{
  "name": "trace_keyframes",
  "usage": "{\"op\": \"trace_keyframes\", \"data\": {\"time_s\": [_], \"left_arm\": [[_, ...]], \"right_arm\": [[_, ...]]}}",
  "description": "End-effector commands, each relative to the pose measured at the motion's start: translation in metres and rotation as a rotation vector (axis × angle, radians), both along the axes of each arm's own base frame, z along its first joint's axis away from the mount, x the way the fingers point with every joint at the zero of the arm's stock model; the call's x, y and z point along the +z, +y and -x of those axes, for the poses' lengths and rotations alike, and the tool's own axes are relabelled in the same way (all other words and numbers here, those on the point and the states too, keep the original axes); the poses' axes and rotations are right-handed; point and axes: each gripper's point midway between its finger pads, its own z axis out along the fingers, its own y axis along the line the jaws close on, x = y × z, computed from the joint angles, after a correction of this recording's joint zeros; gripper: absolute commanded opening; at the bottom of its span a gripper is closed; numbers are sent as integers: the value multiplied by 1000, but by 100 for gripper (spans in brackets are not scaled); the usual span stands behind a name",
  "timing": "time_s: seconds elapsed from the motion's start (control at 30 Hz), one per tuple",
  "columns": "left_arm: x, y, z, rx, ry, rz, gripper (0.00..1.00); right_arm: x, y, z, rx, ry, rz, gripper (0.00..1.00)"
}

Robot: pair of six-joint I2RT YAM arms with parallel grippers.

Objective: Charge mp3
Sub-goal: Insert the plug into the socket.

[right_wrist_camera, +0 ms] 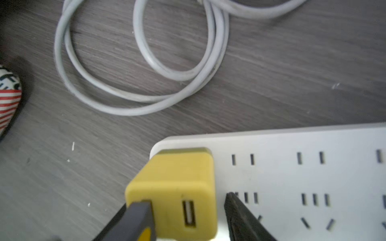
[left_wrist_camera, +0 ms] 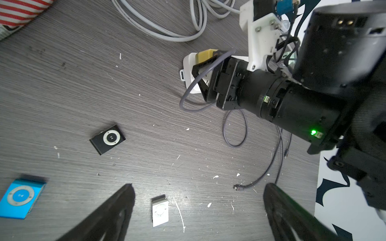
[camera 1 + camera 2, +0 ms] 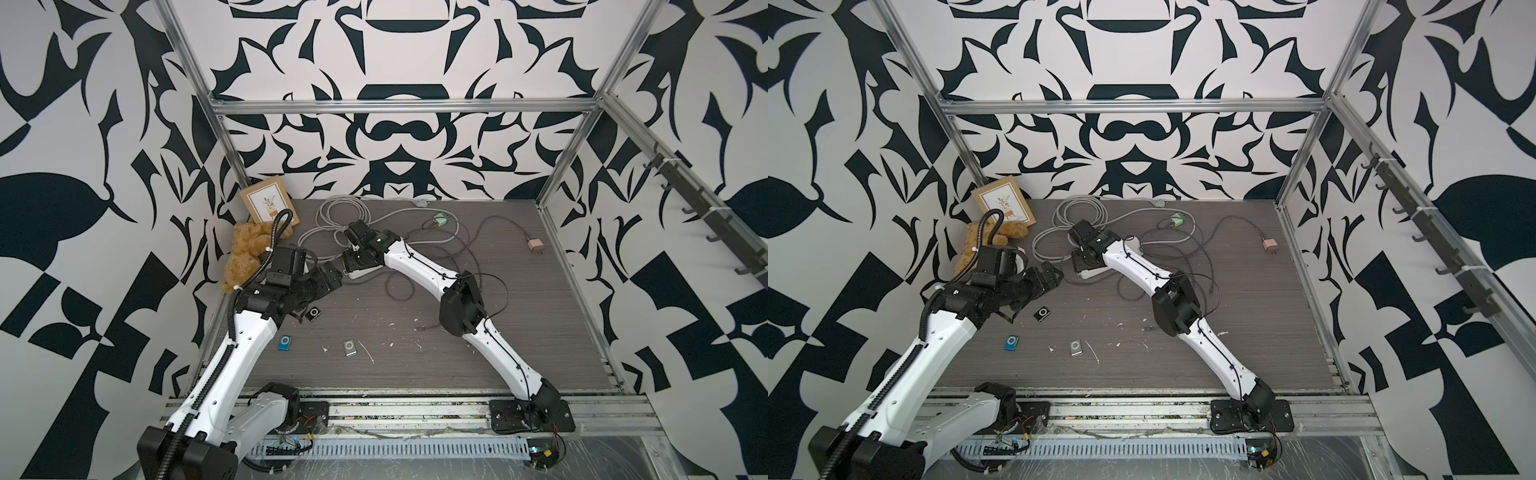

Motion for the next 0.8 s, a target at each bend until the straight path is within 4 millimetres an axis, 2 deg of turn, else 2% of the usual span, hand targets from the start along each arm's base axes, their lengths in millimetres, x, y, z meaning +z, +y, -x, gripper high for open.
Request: {"op": "trace_keyframes", "data": {"time_s": [0.0, 0.13, 0.3, 0.4, 0.47, 0.5, 0.57, 0.6, 0.63, 0.77], "left_arm": [[5, -1, -4, 11, -10, 21, 100], [7, -5, -11, 7, -16, 35, 100], [-8, -9, -27, 2, 14, 19, 99], [-16, -12, -44, -9, 33, -1, 89], [-27, -17, -57, -24, 65, -19, 81], [-32, -18, -64, -30, 78, -33, 77], [-41, -20, -75, -39, 98, -49, 71], [-45, -21, -81, -41, 100, -53, 70], [-48, -22, -86, -42, 102, -58, 70], [-60, -25, -106, -45, 116, -71, 70]], "right_arm": [[37, -1, 13, -4, 45, -73, 77], [62, -6, 30, 19, 88, -125, 83], [87, -21, 56, 27, 117, -194, 84], [94, -39, 69, 16, 132, -178, 83], [96, -57, 73, -17, 141, -175, 78], [96, -63, 72, -38, 143, -195, 74], [99, -68, 65, -63, 160, -270, 58], [101, -68, 59, -72, 179, -317, 50], [101, -68, 52, -76, 196, -348, 47], [98, -58, 32, -74, 208, -399, 47]]}}
